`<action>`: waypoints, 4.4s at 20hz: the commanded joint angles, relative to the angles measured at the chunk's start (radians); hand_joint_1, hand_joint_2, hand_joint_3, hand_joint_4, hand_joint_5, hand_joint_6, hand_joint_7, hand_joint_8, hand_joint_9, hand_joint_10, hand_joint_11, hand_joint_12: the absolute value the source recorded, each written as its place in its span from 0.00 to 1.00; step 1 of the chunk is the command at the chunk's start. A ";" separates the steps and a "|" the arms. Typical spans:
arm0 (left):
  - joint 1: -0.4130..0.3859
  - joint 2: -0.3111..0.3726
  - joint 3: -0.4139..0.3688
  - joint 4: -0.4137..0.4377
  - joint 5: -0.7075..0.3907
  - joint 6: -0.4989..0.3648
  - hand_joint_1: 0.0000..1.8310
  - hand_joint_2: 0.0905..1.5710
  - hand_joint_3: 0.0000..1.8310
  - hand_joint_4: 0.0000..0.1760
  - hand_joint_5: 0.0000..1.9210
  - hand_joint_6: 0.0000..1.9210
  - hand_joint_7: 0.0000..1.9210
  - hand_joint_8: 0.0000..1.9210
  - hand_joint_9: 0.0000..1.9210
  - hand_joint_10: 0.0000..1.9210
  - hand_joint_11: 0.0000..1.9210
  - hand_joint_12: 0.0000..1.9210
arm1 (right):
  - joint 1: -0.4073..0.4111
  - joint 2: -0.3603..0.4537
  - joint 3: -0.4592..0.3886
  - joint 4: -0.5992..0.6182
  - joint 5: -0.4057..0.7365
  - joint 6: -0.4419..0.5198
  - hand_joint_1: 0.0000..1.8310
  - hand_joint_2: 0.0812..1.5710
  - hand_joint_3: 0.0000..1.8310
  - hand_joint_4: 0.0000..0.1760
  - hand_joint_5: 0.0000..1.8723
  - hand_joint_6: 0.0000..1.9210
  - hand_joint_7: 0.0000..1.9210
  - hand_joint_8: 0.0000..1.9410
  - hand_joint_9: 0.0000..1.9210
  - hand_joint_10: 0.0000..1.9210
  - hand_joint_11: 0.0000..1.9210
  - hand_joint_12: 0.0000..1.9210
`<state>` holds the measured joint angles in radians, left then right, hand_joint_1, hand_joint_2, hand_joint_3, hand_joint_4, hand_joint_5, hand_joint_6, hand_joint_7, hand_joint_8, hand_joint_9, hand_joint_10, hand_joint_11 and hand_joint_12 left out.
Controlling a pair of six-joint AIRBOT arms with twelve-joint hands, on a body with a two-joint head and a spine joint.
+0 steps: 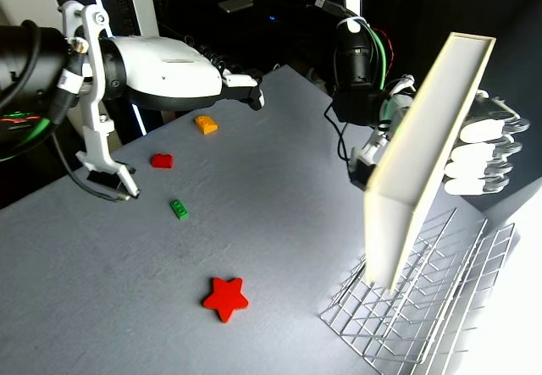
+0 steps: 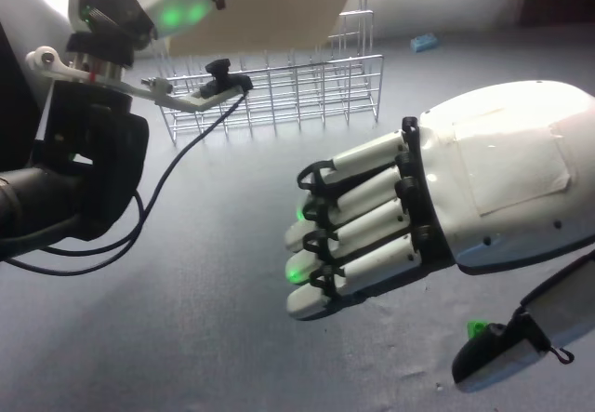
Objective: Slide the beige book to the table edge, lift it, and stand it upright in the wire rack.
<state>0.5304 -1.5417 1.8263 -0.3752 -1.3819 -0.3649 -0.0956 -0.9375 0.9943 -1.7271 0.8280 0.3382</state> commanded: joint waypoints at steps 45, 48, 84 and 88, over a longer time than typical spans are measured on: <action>0.029 -0.017 -0.041 -0.004 -0.213 0.180 0.74 0.76 0.00 0.00 0.40 0.62 0.40 0.70 0.40 0.77 0.34 0.78 | 0.013 -0.057 0.009 0.080 0.020 0.012 0.17 0.74 0.00 0.00 0.14 0.00 0.14 0.00 0.14 0.00 0.00 0.37; 0.030 -0.027 -0.034 -0.005 -0.230 0.192 0.74 0.75 0.00 0.00 0.39 0.62 0.41 0.69 0.40 0.77 0.35 0.78 | 0.013 -0.058 0.009 0.080 0.020 0.012 0.16 0.75 0.00 0.00 0.14 0.00 0.14 0.00 0.14 0.00 0.00 0.38; 0.016 -0.055 -0.013 -0.038 -0.031 0.187 0.73 0.76 0.00 0.00 0.40 0.61 0.39 0.72 0.40 0.79 0.34 0.78 | 0.014 -0.069 0.006 0.080 0.038 0.013 0.17 0.73 0.00 0.00 0.16 0.00 0.17 0.00 0.17 0.00 0.00 0.43; 0.013 -0.058 -0.017 -0.037 0.024 0.191 0.73 0.76 0.00 0.00 0.41 0.59 0.39 0.72 0.40 0.79 0.34 0.80 | 0.014 -0.069 0.005 0.080 0.038 0.013 0.17 0.73 0.00 0.00 0.16 0.00 0.18 0.00 0.18 0.00 0.00 0.45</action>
<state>0.5415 -1.5993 1.8095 -0.4080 -1.3186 -0.1616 -0.0917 -1.0122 1.0046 -1.7306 0.8459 0.3466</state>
